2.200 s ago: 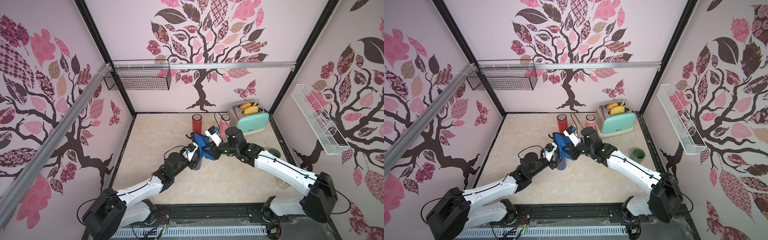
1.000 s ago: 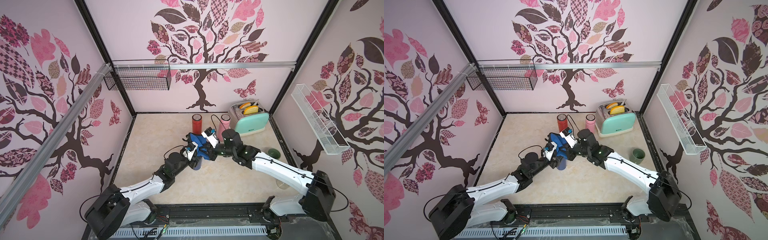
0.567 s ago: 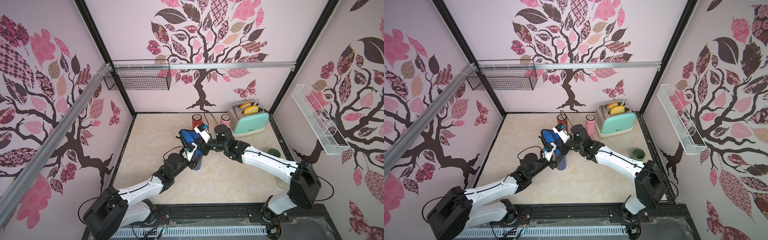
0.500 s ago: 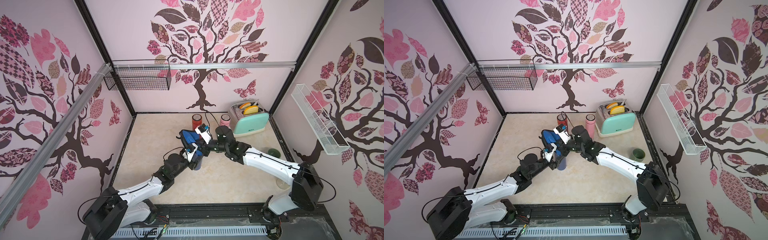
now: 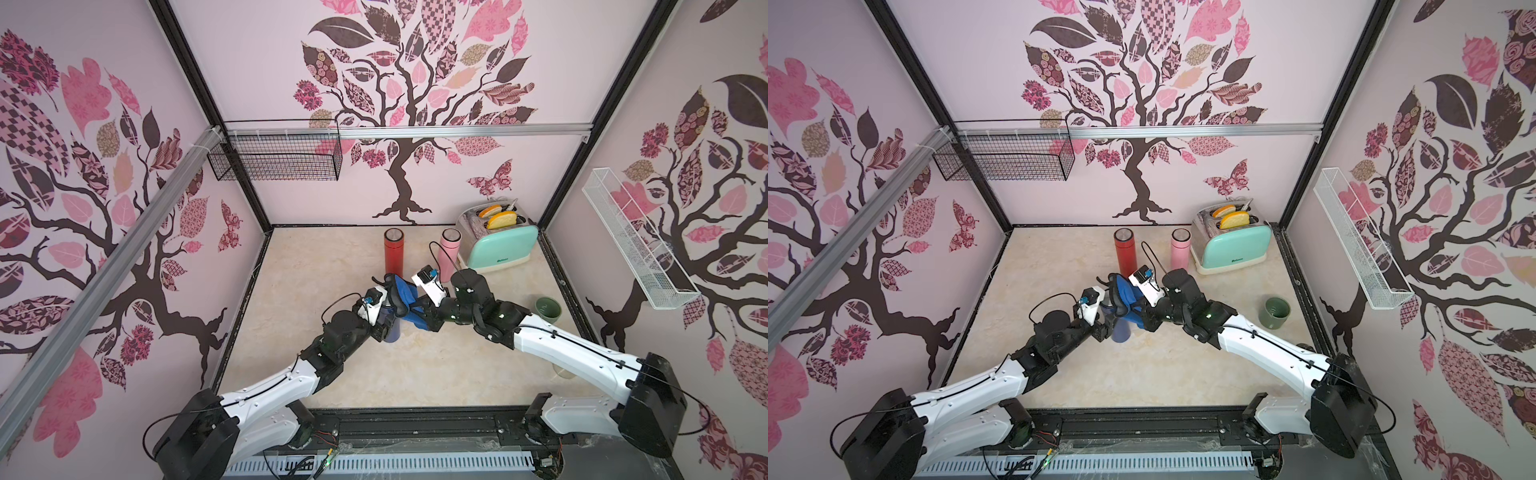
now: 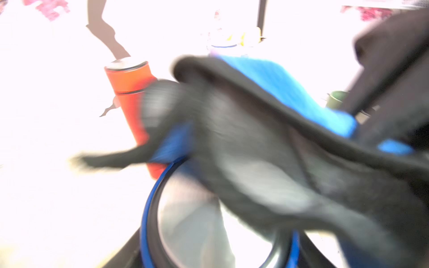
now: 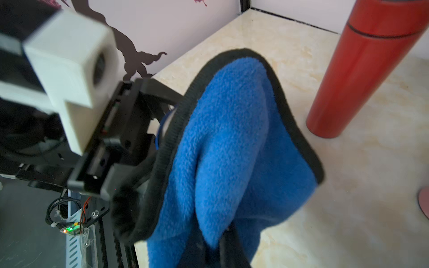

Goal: Wipe the surface of the thermos
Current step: Wipe the dirt from the surface of the thermos.

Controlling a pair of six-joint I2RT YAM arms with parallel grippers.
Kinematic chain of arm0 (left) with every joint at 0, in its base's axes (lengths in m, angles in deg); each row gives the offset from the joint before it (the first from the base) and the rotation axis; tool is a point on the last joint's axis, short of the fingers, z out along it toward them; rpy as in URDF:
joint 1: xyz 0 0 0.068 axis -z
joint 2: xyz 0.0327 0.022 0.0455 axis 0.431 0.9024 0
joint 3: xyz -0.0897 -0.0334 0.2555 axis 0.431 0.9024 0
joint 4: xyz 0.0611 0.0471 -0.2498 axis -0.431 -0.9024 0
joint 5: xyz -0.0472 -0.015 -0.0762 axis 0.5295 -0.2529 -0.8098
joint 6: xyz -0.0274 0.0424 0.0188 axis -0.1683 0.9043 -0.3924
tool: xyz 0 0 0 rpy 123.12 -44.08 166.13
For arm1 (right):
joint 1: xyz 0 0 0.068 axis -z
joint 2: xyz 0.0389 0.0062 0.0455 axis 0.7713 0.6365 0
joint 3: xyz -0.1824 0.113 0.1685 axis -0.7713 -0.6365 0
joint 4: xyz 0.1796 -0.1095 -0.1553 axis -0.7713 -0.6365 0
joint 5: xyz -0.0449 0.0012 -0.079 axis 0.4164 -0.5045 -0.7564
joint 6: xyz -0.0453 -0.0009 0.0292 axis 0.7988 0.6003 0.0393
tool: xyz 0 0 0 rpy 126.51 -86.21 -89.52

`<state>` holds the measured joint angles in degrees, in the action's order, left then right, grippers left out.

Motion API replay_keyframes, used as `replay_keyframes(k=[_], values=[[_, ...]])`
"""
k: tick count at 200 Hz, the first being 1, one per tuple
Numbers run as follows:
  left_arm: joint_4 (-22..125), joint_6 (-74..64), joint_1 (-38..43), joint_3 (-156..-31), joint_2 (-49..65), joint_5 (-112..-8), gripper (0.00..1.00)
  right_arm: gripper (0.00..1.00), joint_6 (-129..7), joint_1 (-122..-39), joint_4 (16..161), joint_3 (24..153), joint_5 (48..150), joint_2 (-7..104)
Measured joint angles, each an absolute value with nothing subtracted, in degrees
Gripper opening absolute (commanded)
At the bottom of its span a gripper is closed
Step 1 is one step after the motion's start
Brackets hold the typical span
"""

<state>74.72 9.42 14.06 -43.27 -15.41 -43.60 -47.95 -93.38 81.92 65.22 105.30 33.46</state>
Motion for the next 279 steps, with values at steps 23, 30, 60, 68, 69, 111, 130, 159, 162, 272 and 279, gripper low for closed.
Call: replay_keyframes(k=[23, 30, 60, 68, 69, 111, 130, 159, 162, 272, 279], values=[[70.07, 0.73, 7.48, -43.27, -19.10, -40.41, 0.00, 0.00, -48.17, -91.29, 80.85, 65.22, 106.56, 33.29], [68.67, -1.59, 6.02, -43.27, -20.45, -39.08, 0.00, 0.00, -48.38, -90.56, 80.87, 65.22, 107.15, 33.13], [64.39, -12.48, 4.84, -43.40, -27.30, -33.00, 0.00, 0.00, -49.96, -87.53, 83.38, 64.87, 110.74, 32.70], [63.18, -15.73, 4.82, -43.59, -28.87, -31.47, 0.00, 0.00, -50.37, -87.02, 84.43, 64.65, 111.68, 32.83], [62.96, -16.39, 4.82, -43.62, -29.18, -31.21, 0.00, 0.00, -50.40, -86.98, 84.58, 64.63, 111.79, 32.87], [58.92, -34.70, 3.75, -43.68, -34.25, -25.92, 0.00, 0.00, -53.78, -86.67, 93.26, 62.18, 117.54, 37.00], [58.94, -43.56, 2.00, -42.78, -35.45, -25.79, 0.00, 0.00, -55.66, -86.72, 96.45, 60.26, 119.94, 39.32], [62.40, -59.29, -3.25, -37.54, -35.21, -28.34, 0.00, 0.00, -57.70, -86.72, 100.50, 58.86, 122.21, 41.00], [62.48, -60.47, -3.68, -37.15, -34.95, -28.45, 0.00, 0.00, -57.87, -86.72, 100.78, 58.79, 122.41, 41.05], [67.45, -80.14, -5.87, -34.87, -31.49, -35.47, 0.00, 0.00, -61.94, -86.70, 113.15, 58.20, 125.51, 45.70], [67.45, -80.32, -5.91, -34.87, -31.86, -35.51, 0.00, 0.00, -62.11, -86.70, 113.76, 58.07, 125.34, 45.70]])
